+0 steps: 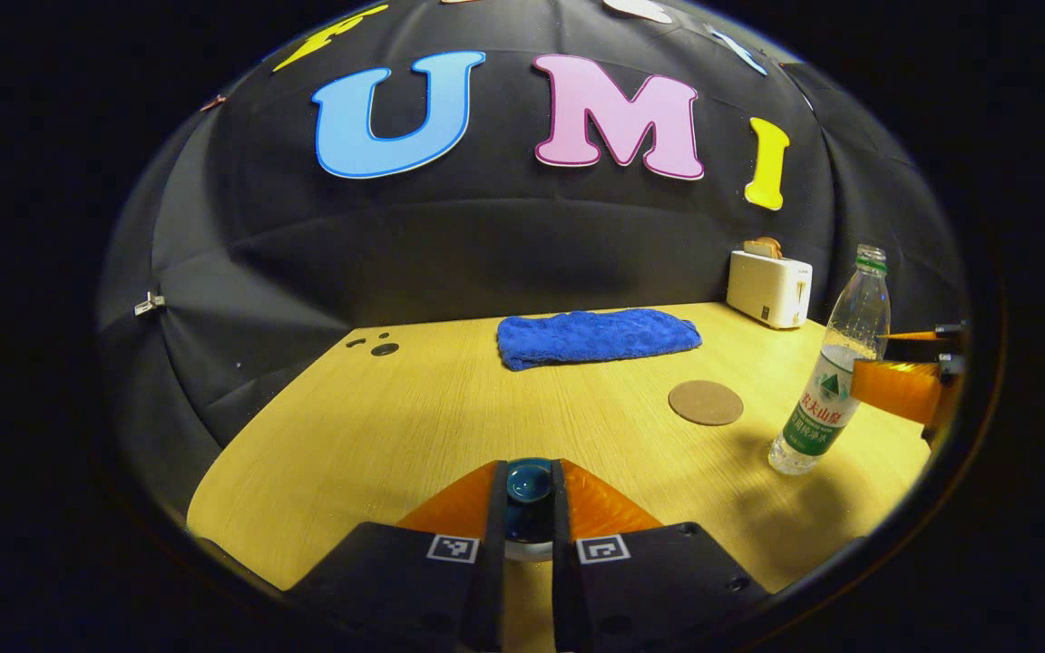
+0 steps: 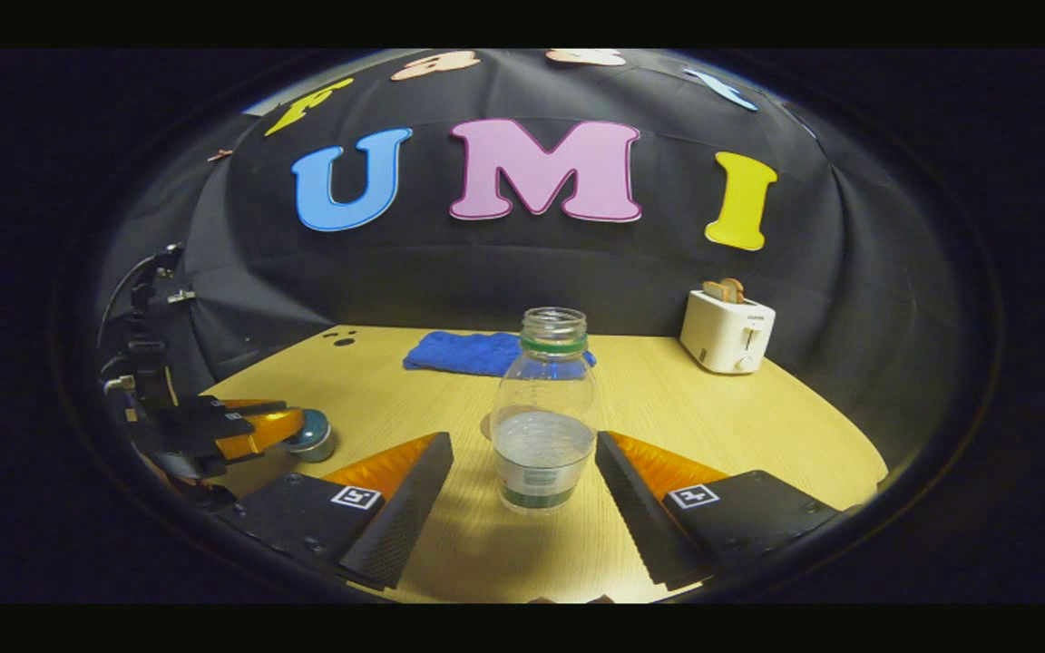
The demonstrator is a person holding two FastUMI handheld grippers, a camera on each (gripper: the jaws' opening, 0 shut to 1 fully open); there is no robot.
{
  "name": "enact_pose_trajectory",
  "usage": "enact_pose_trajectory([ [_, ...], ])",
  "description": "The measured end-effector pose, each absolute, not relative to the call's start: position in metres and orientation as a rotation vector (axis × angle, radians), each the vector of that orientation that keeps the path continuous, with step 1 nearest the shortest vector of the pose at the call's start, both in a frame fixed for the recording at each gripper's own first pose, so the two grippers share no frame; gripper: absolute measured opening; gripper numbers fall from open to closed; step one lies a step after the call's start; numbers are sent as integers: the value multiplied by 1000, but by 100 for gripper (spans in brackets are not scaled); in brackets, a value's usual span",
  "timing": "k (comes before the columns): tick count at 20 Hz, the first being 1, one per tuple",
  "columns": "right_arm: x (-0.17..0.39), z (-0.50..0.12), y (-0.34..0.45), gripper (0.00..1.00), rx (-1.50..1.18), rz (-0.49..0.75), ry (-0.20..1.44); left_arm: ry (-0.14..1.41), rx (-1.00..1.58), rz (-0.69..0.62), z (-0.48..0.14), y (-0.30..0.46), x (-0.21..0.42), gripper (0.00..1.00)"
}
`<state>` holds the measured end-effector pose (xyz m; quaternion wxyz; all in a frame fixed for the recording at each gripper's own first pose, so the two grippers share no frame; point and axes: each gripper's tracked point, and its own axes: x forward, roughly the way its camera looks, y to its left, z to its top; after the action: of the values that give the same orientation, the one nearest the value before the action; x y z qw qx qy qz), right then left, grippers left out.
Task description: Open the teacup lid with one hand, grasp the water bottle and pour water into the teacup with the other hand; after pouring, place the water bottle on the coaster and then close the teacup lid.
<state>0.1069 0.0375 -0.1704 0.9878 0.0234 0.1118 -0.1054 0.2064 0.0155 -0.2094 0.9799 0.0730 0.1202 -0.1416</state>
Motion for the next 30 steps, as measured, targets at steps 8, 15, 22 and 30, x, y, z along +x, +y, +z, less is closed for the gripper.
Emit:
enact_pose_trajectory([
  [8, 131, -189, 21, 98, 82, -293, 207, 257, 103, -299, -206, 15, 206, 25],
  [15, 146, -199, 21, 98, 113, -307, 189, 261, 105, -298, -207, 16, 205, 25],
  [22, 158, -199, 21, 86, 97, -299, 155, 271, 92, -277, -209, 23, 206, 24],
  [30, 167, -194, 31, 75, -17, -197, 151, 252, 73, -248, -203, 32, 200, 25],
])
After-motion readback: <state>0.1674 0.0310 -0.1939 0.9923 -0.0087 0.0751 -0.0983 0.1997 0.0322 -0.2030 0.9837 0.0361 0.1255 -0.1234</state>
